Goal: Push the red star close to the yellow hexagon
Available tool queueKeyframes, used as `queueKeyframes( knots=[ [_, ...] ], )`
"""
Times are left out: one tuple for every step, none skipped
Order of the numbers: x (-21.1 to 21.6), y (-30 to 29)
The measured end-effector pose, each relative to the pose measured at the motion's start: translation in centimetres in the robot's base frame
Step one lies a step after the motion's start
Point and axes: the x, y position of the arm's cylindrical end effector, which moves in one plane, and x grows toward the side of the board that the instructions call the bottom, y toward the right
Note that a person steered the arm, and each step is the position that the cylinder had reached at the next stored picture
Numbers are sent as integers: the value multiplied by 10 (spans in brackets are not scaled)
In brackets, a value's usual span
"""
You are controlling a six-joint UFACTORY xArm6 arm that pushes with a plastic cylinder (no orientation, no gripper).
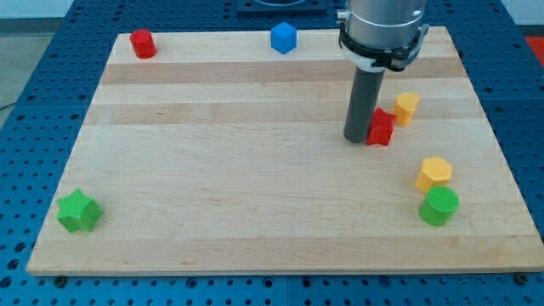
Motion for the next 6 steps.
queueKeyframes(
  knots=[
    [-8,-31],
    [-35,-33],
    [-42,-13],
    [-32,27],
    [-21,58],
    [-18,38]
  ],
)
